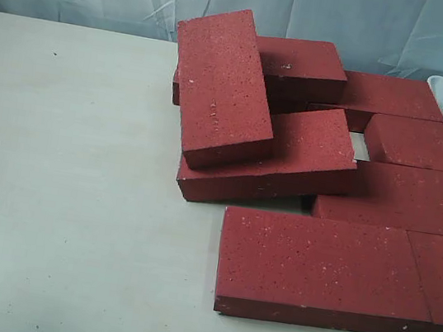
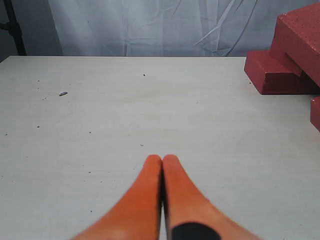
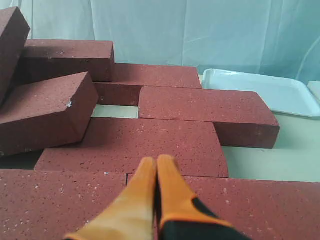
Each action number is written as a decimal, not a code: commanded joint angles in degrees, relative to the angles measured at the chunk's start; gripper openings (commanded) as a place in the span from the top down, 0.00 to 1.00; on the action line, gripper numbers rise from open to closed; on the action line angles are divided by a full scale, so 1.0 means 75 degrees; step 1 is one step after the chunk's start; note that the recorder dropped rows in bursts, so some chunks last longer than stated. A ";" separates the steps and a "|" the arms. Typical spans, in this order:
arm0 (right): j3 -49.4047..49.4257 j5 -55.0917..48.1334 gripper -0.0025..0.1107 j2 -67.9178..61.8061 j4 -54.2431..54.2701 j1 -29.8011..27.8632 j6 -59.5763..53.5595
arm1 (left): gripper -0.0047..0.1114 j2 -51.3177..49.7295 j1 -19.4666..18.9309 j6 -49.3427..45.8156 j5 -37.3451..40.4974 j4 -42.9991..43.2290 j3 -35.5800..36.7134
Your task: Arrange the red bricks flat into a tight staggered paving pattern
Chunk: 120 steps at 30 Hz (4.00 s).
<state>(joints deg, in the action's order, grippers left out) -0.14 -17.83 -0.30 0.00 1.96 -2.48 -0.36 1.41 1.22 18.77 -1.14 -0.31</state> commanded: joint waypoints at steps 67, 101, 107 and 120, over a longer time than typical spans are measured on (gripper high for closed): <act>-0.3912 0.1010 0.99 -0.1903 0.0000 -0.0022 -0.0033 | 0.96 0.0049 -0.0029 0.0010 -0.0104 -0.0003 0.0041; -0.8267 -0.2565 0.99 -1.0179 0.2482 0.0846 -0.1114 | 0.96 0.0049 -0.0029 0.0010 -0.0104 -0.0003 0.0041; -0.9181 -0.2465 0.99 -1.1948 0.2262 0.1711 -0.1114 | 0.96 0.0049 -0.0029 0.0010 -0.0104 -0.0003 0.0041; -0.9924 -0.1774 0.99 -1.3513 0.2280 0.2573 -0.1114 | 0.96 0.0049 -0.0029 0.0010 -0.0104 -0.0003 0.0041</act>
<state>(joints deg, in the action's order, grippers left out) -74.01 -33.13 -100.30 17.51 20.32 -10.50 -0.36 1.41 1.22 18.77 -1.14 -0.31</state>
